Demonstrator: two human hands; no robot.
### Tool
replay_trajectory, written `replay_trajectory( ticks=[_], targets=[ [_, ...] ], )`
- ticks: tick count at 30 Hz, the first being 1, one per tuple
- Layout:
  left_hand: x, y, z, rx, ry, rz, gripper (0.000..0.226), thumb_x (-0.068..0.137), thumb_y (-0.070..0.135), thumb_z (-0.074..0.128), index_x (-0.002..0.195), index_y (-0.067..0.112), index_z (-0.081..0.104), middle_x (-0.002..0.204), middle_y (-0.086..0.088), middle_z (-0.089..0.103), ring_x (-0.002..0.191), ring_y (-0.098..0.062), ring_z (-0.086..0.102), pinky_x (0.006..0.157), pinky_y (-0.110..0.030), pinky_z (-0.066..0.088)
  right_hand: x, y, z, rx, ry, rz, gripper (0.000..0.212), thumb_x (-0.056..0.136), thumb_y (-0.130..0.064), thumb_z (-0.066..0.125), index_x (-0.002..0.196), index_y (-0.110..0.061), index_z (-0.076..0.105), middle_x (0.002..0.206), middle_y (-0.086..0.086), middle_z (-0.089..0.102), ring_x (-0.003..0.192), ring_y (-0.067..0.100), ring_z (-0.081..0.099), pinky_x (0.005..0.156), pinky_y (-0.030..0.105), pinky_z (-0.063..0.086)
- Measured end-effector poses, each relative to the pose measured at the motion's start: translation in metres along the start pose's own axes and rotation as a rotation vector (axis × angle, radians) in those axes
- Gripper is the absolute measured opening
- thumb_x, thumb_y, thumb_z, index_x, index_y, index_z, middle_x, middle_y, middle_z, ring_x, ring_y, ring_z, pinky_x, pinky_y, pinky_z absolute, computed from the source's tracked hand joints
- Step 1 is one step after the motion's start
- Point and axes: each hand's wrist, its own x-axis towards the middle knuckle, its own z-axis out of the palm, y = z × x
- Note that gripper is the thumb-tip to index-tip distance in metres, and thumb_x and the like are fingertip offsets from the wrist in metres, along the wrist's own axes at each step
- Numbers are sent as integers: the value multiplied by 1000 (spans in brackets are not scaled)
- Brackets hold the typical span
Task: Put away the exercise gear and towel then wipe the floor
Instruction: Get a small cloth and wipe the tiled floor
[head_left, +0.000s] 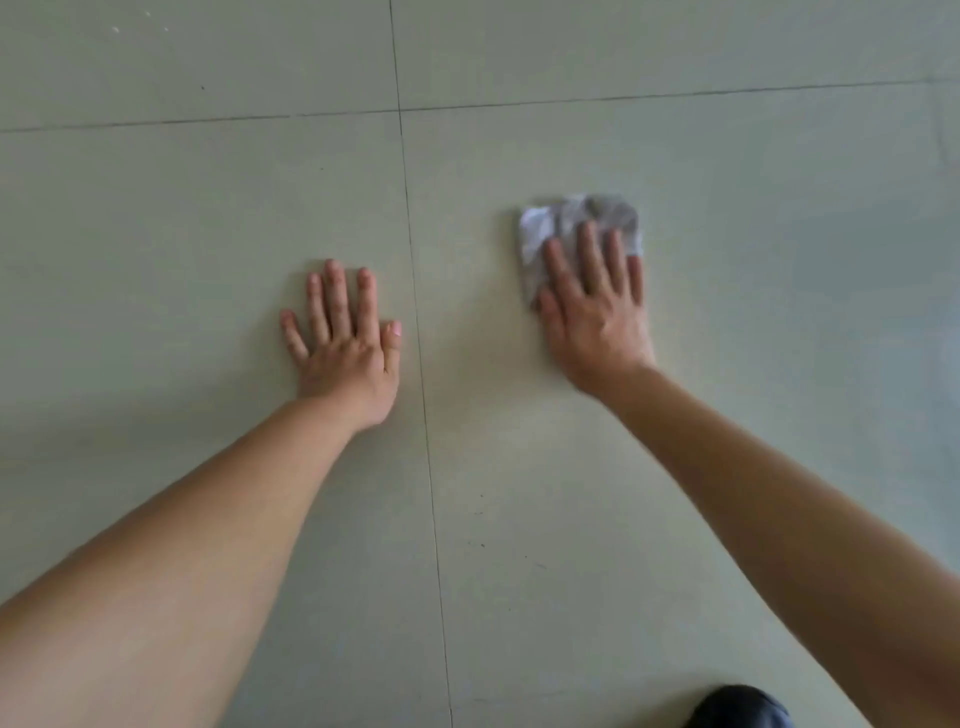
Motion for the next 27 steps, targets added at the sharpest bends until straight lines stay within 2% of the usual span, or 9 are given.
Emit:
replay_trajectory(
  ticks=[4, 8, 10, 15, 17, 18, 20, 23, 27],
  targets=[
    [1, 0, 1, -11, 6, -5, 62, 104, 43, 17, 156, 24, -11, 162, -5, -22, 150, -26, -17, 118, -56, -8, -82, -33, 13, -51, -125, -422, 58, 107, -45, 32, 159, -20, 23, 166, 16, 11, 153, 41, 4, 120, 60, 12],
    [1, 1, 1, 3, 4, -9, 62, 104, 43, 17, 156, 24, -11, 163, -4, -22, 150, -26, -17, 117, -55, -8, -63, 15, 4, -101, -113, -734, 52, 106, -44, 41, 155, -27, 35, 164, 11, 23, 153, 34, 17, 122, 53, 19],
    [2, 2, 0, 9, -11, -17, 62, 104, 43, 15, 155, 24, -13, 162, -4, -23, 150, -25, -19, 117, -56, -8, -39, 54, -7, -106, -70, -547, 51, 106, -46, 37, 155, -32, 35, 164, 8, 25, 152, 31, 20, 122, 49, 21],
    [1, 2, 0, 18, -17, -18, 62, 103, 44, 14, 155, 24, -13, 162, -5, -23, 150, -26, -19, 117, -56, -8, -20, 90, -26, 49, -32, 300, 56, 104, -52, 30, 156, -34, 27, 167, 7, 15, 153, 32, 11, 123, 49, 13],
    [2, 2, 0, 18, -17, -21, 62, 104, 44, 15, 155, 24, -13, 162, -5, -22, 150, -25, -18, 117, -56, -8, -36, 57, -17, 83, -4, 441, 55, 105, -48, 29, 157, -31, 26, 167, 9, 12, 154, 34, 7, 124, 49, 8],
    [2, 2, 0, 16, -15, -22, 62, 103, 44, 15, 156, 24, -12, 162, -5, -22, 150, -25, -18, 117, -56, -8, -50, 36, -10, 95, 4, 426, 55, 106, -46, 29, 158, -30, 25, 167, 11, 11, 154, 35, 6, 124, 50, 5],
    [3, 1, 0, 15, -12, -23, 62, 103, 44, 16, 156, 24, -10, 163, -5, -21, 150, -25, -17, 117, -56, -7, -87, -9, 7, 102, -3, 235, 54, 105, -41, 35, 157, -26, 28, 166, 14, 15, 153, 40, 8, 123, 54, 7],
    [3, 1, 0, 12, -15, -19, 62, 104, 44, 18, 156, 23, -8, 163, -6, -19, 150, -26, -15, 117, -57, -7, -152, -55, 25, 67, -88, -200, 59, 103, -34, 45, 158, -22, 28, 165, 16, 16, 152, 42, 8, 120, 61, 14],
    [5, 2, -3, 10, -26, -24, 63, 104, 45, 19, 157, 23, -7, 163, -6, -18, 150, -26, -15, 117, -57, -7, -174, -35, 25, 49, -159, -602, 53, 107, -39, 41, 156, -24, 32, 165, 11, 19, 154, 34, 10, 123, 54, 14]
  ],
)
